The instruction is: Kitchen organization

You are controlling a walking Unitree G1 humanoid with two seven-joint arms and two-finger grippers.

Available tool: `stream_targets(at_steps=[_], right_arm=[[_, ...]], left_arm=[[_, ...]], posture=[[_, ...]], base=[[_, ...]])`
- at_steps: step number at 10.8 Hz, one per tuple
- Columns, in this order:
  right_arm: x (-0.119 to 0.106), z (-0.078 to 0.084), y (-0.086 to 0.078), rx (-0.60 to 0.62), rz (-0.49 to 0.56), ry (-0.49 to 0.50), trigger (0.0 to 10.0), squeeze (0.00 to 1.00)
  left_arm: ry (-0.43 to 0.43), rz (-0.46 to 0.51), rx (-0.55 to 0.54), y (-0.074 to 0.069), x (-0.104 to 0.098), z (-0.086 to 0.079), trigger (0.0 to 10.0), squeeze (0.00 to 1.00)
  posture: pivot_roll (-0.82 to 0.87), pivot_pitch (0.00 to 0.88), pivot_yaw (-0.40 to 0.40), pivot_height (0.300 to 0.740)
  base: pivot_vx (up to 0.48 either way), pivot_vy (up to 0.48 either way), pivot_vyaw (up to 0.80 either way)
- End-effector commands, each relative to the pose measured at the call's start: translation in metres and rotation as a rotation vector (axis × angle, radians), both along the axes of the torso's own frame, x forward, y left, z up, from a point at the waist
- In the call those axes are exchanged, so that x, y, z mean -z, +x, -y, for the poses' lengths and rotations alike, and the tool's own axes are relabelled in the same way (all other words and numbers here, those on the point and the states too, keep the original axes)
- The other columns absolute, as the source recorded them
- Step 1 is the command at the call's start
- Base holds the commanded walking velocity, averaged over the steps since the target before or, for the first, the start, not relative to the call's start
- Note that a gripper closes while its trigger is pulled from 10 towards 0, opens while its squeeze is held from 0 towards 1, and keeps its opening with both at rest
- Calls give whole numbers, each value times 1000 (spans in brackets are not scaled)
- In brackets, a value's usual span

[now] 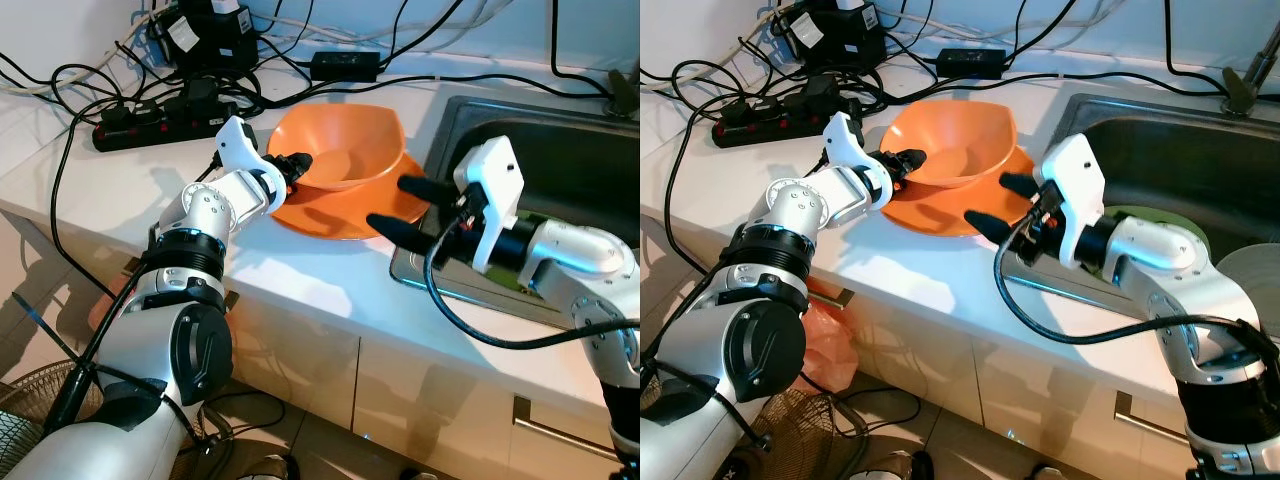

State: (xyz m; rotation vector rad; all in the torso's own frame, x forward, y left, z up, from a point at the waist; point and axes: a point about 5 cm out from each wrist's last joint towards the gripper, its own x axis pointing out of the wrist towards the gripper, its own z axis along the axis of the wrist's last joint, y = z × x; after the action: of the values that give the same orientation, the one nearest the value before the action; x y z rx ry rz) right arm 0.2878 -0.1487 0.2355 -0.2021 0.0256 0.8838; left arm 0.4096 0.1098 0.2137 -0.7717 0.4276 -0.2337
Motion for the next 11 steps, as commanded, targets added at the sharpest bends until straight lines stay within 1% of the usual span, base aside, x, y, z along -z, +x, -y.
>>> stream_targets(at_steps=[1,3,4,6,7,8,9,11], right_arm=[[-2,-3,-4,-34,8,-20,10000,0],[-2,0,-4,-22,9,-44,10000,0],[-2,4,-2,5,12,-48,10000,0],[-2,6,-1,11,11,-59,10000,0],[-1,7,-1,11,10,-61,10000,0],[0,7,1,19,7,-58,10000,0],[0,7,2,30,4,-51,10000,0],[0,10,9,102,-17,-2,10000,0]], left_arm=[[2,1,-7,2,-7,1,0,0],[5,15,-12,3,-10,-1,0,0],[-11,22,-39,4,-12,-9,0,0],[-22,21,-55,4,-10,-15,0,0],[-14,30,-59,4,-9,-16,0,0],[74,113,-71,5,-14,-18,0,0],[63,173,-73,6,-20,-15,0,0],[31,353,-50,4,-34,-8,0,0]], posture=[[62,117,125,740],[61,115,127,740],[60,114,131,740],[60,111,129,740],[61,108,127,740],[63,105,126,740],[65,102,126,740],[65,96,125,740]], base=[[0,0,0],[0,0,0],[0,0,0],[0,0,0],[0,0,0],[0,0,0],[0,0,0],[0,0,0]])
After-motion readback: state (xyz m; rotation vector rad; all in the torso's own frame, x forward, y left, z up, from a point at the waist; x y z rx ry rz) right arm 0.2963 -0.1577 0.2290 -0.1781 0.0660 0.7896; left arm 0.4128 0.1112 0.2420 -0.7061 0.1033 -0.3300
